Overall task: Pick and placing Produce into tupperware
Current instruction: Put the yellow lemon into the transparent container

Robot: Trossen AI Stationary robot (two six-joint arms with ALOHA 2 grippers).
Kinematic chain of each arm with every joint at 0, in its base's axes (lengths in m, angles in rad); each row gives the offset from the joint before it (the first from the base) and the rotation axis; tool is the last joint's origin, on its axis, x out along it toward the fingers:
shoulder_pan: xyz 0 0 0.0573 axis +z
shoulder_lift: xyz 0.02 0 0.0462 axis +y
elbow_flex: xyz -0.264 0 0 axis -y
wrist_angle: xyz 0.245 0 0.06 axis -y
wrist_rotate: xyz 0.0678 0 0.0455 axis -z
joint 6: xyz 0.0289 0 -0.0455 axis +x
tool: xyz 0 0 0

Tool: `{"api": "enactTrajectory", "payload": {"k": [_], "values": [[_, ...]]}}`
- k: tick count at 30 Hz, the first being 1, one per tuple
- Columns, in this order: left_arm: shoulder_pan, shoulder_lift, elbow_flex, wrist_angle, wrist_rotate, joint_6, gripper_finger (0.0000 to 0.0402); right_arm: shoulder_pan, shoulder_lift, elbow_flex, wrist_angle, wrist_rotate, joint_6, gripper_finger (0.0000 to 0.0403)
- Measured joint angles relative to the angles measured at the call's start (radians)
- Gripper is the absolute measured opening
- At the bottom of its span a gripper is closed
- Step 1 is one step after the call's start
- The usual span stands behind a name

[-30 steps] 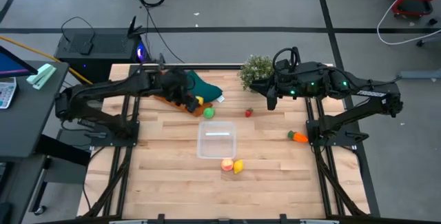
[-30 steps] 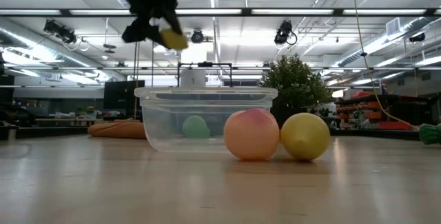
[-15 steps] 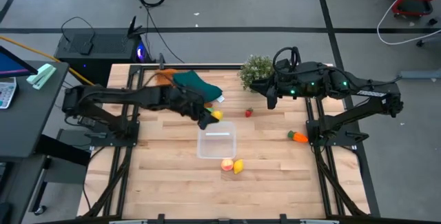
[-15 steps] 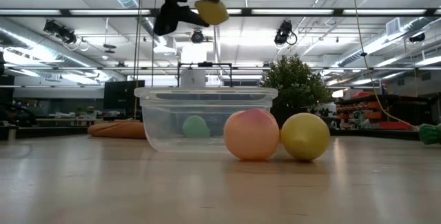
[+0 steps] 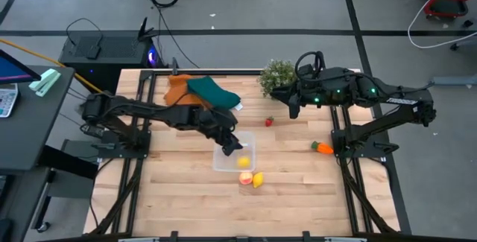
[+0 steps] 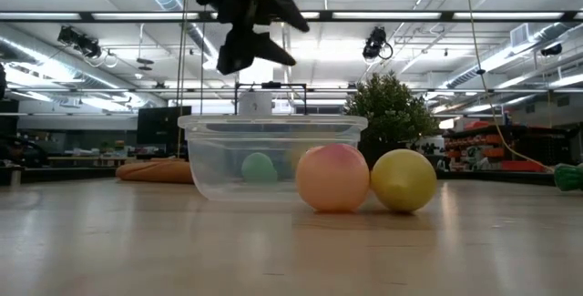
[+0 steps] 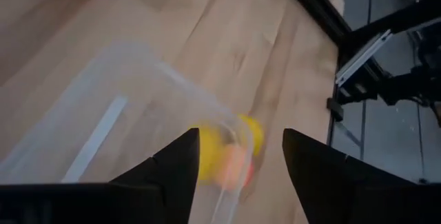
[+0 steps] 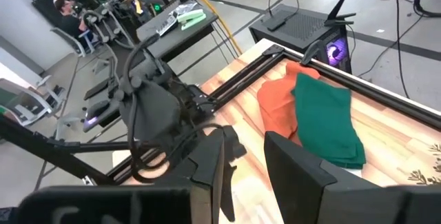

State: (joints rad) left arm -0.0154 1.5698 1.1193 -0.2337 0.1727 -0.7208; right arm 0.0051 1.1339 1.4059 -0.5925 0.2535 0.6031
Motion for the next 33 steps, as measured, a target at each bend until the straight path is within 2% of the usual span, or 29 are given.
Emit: {"api": "enactTrajectory", "payload": {"k": [9, 33], "values": [[0.0, 0.021, 0.0, -0.014, 0.015, 0.037, 0.0183, 0.0, 0.0, 0.0, -0.006, 0.0, -0.002, 0.008], [0.002, 0.021, 0.0, -0.011, 0.015, 0.037, 0.0181, 0.0, 0.0, 0.0, -0.006, 0.0, -0.003, 0.008]]}}
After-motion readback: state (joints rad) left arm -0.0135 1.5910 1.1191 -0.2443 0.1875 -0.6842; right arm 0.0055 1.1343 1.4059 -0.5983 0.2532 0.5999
